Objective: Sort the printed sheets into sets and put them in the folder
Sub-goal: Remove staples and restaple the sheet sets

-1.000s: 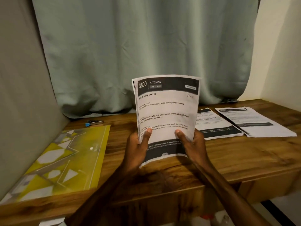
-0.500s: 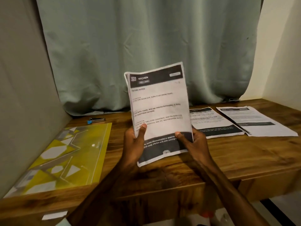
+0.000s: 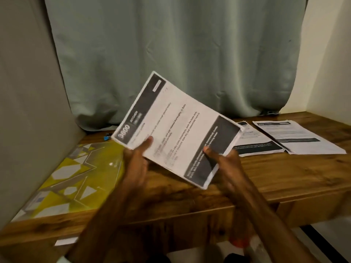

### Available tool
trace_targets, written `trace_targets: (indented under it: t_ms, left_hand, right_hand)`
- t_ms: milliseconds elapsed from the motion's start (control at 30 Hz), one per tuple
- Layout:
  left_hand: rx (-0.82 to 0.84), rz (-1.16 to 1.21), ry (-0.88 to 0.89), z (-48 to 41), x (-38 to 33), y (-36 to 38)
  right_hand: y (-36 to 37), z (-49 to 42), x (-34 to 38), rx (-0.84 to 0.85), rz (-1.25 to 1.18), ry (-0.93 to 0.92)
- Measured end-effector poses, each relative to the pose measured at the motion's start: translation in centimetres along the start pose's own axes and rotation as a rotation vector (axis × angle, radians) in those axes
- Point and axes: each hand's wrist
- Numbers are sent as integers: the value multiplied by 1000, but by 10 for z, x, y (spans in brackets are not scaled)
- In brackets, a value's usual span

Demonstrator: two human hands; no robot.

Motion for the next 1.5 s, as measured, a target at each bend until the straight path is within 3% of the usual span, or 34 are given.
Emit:
trace_targets:
  t_ms: [200,333,500,600,700,800,900,1100,1233,1500]
  left_hand:
    - [328,-451,39,-29,-52,-57]
    - [462,-466,-22,-20,-43,-48]
    - [432,-97,-144,-12,-42,-33]
    - [393,-286,-139,-10,-36,-25]
    - [222,-525,-93,-11,-23,-20]
    - [93,-519,-26,-9,-13,-19]
    - [9,-554,46,0,-5,-15]
    - [-18,-537,202,30,9,-7]
    - [56,-628,197,46,31,-11]
    - [26,-723,282,49,32,-9]
  right_hand:
    - [-42,-35,53,54,357,-11]
    - [-42,-40,62,129,491,-42]
    - [-45,-42,55,138,539,-31]
    - [-43,-43,53,149,572,-50]
    - [-40,-41,49,161,487,-45]
    - [-41,-36,39,155,400,-36]
    - [-43,-30,23,133,461,-75]
    - [-43,-12,6,6,501,-327]
    - [-53,-2,-19,-41,580,-339]
    - [-50,1,-23,-83,615,-380]
Point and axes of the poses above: each hand's wrist, its own z-axis away from the middle knuckle, its own y-axis out of the palm, x = y × z, and after that the axes turned 6 degrees about -z, right-handed
